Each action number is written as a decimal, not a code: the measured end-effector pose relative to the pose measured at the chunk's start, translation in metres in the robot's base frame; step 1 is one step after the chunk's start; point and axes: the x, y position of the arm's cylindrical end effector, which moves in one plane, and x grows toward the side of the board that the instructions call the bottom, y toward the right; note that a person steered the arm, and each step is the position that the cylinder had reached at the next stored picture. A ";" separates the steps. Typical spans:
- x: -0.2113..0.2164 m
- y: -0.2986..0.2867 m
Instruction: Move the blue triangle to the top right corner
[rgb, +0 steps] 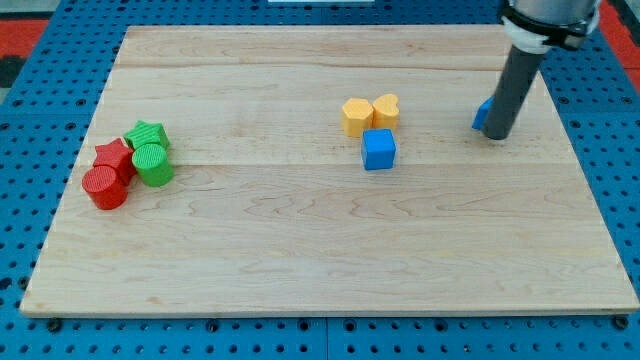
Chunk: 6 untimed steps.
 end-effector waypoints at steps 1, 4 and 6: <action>-0.042 0.003; -0.155 0.009; -0.015 -0.026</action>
